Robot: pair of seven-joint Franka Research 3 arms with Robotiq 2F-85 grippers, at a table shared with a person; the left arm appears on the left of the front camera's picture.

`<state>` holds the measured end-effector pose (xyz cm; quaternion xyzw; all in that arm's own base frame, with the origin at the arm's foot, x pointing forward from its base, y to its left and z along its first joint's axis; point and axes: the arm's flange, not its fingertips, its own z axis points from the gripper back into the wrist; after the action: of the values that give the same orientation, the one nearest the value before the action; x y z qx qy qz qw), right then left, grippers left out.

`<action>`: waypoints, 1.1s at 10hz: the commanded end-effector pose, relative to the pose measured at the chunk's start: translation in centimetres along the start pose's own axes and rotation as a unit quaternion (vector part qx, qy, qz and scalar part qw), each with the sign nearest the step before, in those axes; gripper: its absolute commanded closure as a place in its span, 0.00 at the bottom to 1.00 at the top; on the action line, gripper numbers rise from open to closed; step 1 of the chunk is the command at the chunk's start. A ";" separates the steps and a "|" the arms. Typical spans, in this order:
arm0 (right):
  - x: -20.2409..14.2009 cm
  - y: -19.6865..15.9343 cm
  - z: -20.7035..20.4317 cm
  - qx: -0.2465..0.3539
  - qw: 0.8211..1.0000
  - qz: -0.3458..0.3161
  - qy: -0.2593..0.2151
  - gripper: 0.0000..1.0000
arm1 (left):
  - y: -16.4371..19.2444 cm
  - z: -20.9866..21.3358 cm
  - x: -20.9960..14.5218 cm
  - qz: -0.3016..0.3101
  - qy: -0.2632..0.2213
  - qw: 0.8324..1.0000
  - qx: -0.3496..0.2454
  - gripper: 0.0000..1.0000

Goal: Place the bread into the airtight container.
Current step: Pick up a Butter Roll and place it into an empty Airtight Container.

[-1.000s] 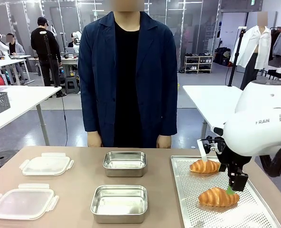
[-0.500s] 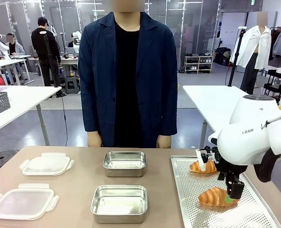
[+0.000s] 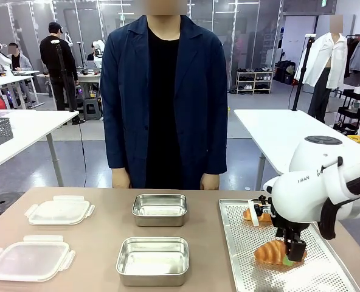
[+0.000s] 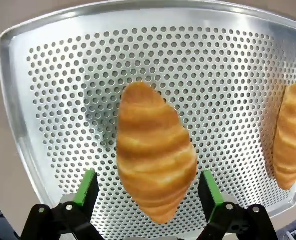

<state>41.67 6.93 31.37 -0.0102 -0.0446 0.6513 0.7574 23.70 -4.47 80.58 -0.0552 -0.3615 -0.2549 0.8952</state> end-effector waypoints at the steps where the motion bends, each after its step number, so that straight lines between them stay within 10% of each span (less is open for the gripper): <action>1: -0.2 -0.9 -1.2 -0.009 1.000 0.003 -0.003 0.00 | 0.0 0.0 0.0 -0.002 -0.001 1.000 -0.004 0.00; 4: -0.1 -1.6 -2.8 0.006 1.000 0.004 -0.006 0.00 | 0.0 0.0 0.0 -0.002 -0.001 1.000 -0.004 0.00; 9: 0.1 -1.4 -2.2 0.012 1.000 0.011 -0.004 0.44 | 0.0 0.0 0.0 -0.002 -0.001 1.000 -0.004 0.00; 11: 0.5 -1.0 0.1 0.016 1.000 0.009 -0.004 0.43 | 0.0 0.0 0.0 -0.002 -0.001 1.000 -0.004 0.00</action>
<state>43.08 7.45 30.05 -0.0051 -0.0378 0.6533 0.7561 23.70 -4.47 80.57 -0.0552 -0.3614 -0.2549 0.8952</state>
